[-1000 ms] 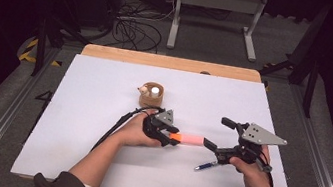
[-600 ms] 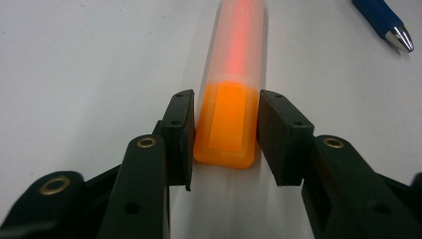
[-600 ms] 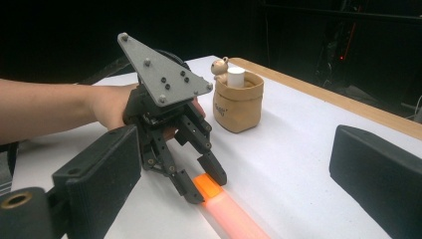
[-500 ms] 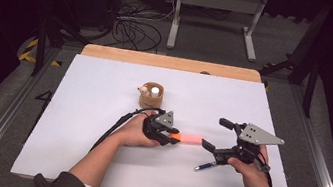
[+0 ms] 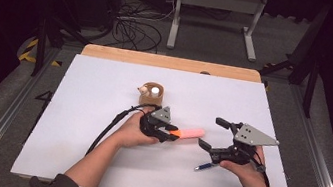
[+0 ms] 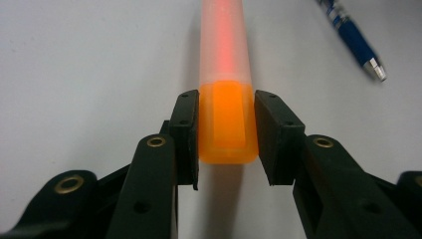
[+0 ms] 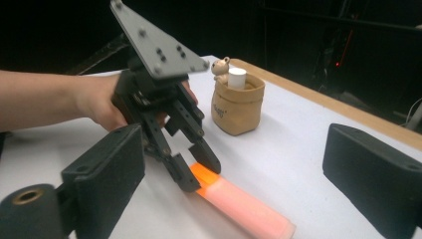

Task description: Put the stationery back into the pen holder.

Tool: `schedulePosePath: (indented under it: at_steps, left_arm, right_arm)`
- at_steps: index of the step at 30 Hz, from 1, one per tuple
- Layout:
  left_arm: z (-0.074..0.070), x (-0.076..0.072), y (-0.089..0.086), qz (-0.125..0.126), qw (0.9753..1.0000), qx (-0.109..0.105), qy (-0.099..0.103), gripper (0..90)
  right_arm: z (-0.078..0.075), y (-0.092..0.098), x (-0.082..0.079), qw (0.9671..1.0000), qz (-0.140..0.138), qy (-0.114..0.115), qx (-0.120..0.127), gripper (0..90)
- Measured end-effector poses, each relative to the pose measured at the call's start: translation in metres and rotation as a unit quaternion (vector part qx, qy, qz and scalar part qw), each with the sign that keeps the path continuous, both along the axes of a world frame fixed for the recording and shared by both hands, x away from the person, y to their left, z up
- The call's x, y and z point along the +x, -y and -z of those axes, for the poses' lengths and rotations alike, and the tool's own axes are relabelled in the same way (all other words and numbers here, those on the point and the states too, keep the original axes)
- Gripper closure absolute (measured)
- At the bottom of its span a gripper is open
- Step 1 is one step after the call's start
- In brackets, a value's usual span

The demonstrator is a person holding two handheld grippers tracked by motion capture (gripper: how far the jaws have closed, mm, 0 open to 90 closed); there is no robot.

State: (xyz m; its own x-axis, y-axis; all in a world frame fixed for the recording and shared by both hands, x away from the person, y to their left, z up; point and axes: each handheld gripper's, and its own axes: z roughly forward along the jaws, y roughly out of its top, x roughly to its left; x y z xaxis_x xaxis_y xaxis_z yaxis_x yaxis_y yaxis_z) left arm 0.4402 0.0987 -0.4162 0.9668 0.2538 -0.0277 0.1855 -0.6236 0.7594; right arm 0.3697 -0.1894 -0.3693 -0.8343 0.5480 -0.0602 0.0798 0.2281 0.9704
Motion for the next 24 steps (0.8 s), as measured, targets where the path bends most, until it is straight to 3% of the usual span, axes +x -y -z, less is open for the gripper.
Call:
schedulePosePath:
  at_steps: [4, 7, 14, 24]
  left_arm:
    - [-0.014, -0.006, -0.005, -0.010, 0.9999, -0.009, -0.001, 64.8]
    - [-0.020, -0.010, -0.008, -0.015, 0.9999, -0.005, -0.004, 64.8]
    - [-0.036, -0.021, -0.017, -0.028, 0.9996, -0.007, -0.001, 64.8]
    - [-0.055, -0.031, -0.027, -0.042, 0.9991, 0.000, -0.006, 64.8]
  right_arm:
    - [-0.001, -0.006, -0.002, 0.9994, 0.013, 0.027, -0.018, 18.6]
    - [-0.001, -0.013, -0.004, 0.9971, 0.017, 0.058, -0.046, 24.6]
    - [0.000, -0.025, -0.005, 0.9915, 0.021, 0.094, -0.087, 31.2]
    - [0.003, -0.049, -0.008, 0.9718, 0.019, 0.155, -0.177, 40.5]
